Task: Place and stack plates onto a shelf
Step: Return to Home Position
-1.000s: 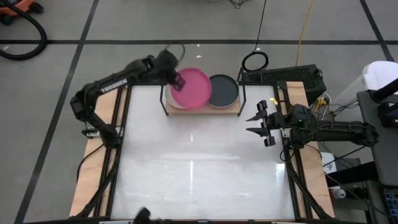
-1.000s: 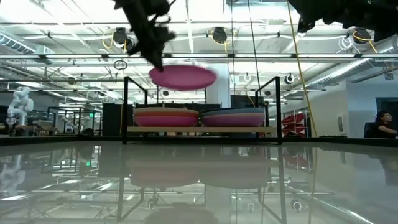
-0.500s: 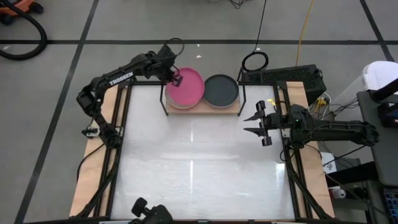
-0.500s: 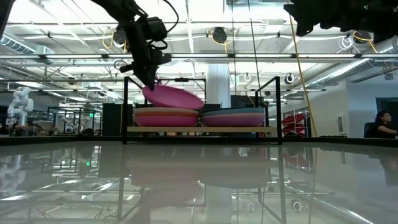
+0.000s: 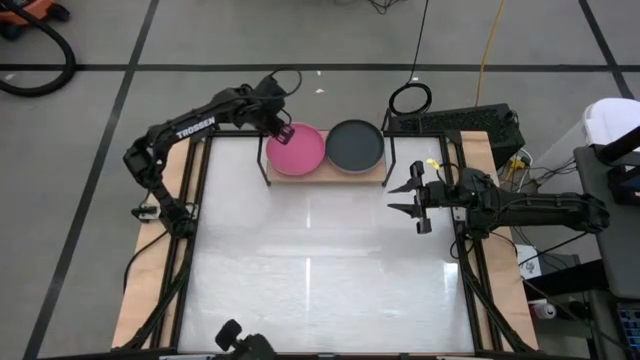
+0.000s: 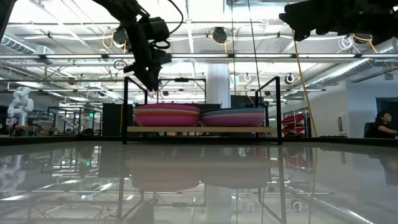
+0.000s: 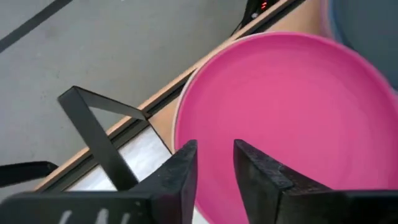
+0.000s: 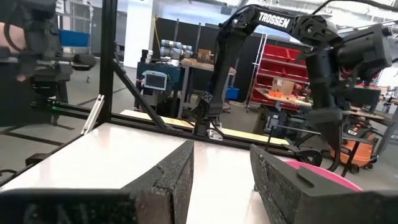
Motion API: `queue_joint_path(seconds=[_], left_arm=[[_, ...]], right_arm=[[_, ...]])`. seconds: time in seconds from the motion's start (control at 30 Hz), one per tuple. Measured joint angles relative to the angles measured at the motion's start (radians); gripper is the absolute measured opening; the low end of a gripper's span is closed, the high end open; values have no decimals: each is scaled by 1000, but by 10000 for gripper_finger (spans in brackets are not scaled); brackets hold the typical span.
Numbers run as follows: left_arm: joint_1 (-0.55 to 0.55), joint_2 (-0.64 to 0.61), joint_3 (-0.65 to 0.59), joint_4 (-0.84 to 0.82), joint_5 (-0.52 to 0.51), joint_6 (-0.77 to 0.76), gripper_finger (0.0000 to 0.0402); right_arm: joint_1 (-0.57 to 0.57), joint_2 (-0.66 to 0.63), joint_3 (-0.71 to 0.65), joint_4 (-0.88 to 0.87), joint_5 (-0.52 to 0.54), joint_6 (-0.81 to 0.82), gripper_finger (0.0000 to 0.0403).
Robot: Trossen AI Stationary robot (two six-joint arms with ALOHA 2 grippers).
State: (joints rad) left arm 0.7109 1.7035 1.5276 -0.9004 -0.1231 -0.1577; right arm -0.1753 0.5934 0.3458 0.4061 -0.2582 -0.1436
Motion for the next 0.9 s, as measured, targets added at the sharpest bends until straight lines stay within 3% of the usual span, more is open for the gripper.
queue_joint_path(seconds=[0.17, 0.23, 0.4, 0.47, 0.57, 0.73, 0.9], left_arm=[[-2, -92, 28, 1, 195, -18, 117], [-28, -174, 36, 19, 226, -5, 117], [-139, -435, -9, 56, 10, 71, 117], [-189, -547, -59, 96, -27, 70, 117], [-284, -714, -188, 210, -39, 58, 117], [-418, -948, -474, 495, -69, 60, 117], [-480, -1093, -677, 633, -74, 67, 117]], right_arm=[[0, -19, 0, -15, 0, -10, 139], [-2, -64, 0, -75, 51, -46, 139], [-2, -250, 0, -300, 397, -94, 139], [-3, -323, 1, -352, 456, -88, 139], [-1, -408, 1, -368, 447, -63, 139], [-1, -475, 1, -366, 289, -18, 139], [-1, -468, 1, -400, 281, 56, 139]])
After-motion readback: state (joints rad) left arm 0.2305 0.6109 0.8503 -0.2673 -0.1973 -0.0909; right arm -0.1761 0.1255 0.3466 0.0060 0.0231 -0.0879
